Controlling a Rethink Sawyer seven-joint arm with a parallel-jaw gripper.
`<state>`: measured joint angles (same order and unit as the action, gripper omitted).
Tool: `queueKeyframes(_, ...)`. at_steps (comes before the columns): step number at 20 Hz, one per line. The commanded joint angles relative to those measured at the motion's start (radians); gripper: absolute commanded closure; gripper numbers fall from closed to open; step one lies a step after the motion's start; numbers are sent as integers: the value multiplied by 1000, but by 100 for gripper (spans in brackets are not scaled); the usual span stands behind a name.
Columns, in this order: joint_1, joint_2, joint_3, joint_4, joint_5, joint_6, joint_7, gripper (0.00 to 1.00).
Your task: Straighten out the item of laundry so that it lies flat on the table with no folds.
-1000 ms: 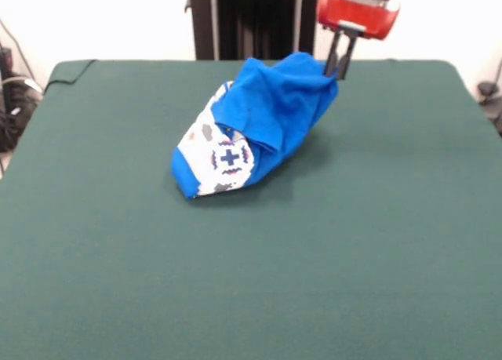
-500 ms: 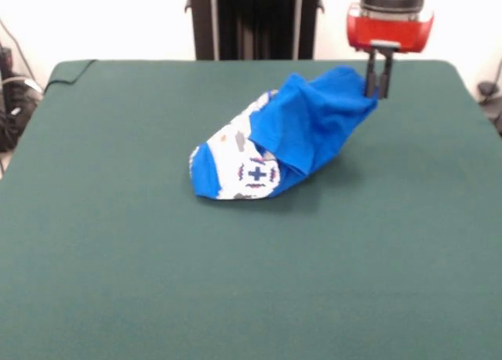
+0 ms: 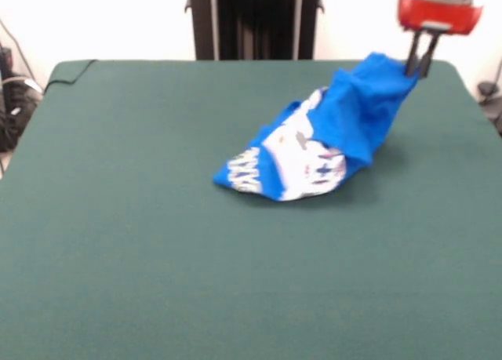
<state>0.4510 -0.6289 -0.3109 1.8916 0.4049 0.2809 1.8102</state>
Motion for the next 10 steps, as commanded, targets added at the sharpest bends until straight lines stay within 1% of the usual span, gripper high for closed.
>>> queueKeyframes(1,269,122,-317,-196,73,413,591,100)
queueKeyframes(2,275,108,-309,-205,77,458,634,100)
queueKeyframes(3,266,96,-296,-197,82,470,647,100)
queueKeyframes(4,273,80,-279,-216,97,541,719,100)
queueKeyframes(6,279,69,-266,-233,115,597,790,100)
queueKeyframes(9,280,68,-288,-230,77,605,790,100)
queueKeyframes(10,274,67,-296,-218,50,581,768,100)
